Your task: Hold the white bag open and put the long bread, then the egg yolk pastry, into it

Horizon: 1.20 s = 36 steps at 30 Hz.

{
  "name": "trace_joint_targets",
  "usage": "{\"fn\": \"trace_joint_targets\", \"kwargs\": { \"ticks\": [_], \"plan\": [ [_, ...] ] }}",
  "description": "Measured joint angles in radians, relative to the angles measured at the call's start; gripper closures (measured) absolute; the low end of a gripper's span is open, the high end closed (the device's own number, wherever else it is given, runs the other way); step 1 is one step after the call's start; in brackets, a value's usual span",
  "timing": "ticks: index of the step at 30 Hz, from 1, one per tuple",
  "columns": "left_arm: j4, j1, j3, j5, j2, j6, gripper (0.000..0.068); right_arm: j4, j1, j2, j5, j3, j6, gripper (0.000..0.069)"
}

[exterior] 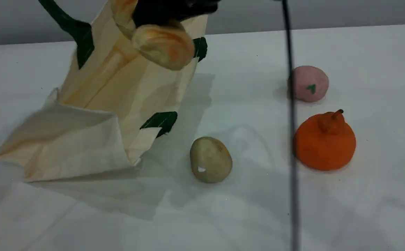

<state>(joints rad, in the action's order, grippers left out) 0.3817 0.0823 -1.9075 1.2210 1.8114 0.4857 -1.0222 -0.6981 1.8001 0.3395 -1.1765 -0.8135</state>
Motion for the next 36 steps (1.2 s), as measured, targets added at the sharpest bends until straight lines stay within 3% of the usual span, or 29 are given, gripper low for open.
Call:
{"fn": "trace_joint_targets", "kwargs": {
  "ticks": [6, 21, 36],
  "plan": [
    [0.030, 0.000, 0.000, 0.000, 0.001, 0.000, 0.0608, -0.147, 0.000, 0.105, -0.012, -0.068, -0.083, 0.0592],
    [0.041, 0.000, 0.000, -0.001, 0.001, 0.000, 0.0608, -0.182, 0.000, 0.397, 0.002, -0.355, -0.053, 0.0594],
    [0.041, 0.000, 0.000, 0.000, 0.001, 0.000, 0.0608, -0.216, 0.001, 0.423, -0.044, -0.358, -0.052, 0.0597]
  ]
}}
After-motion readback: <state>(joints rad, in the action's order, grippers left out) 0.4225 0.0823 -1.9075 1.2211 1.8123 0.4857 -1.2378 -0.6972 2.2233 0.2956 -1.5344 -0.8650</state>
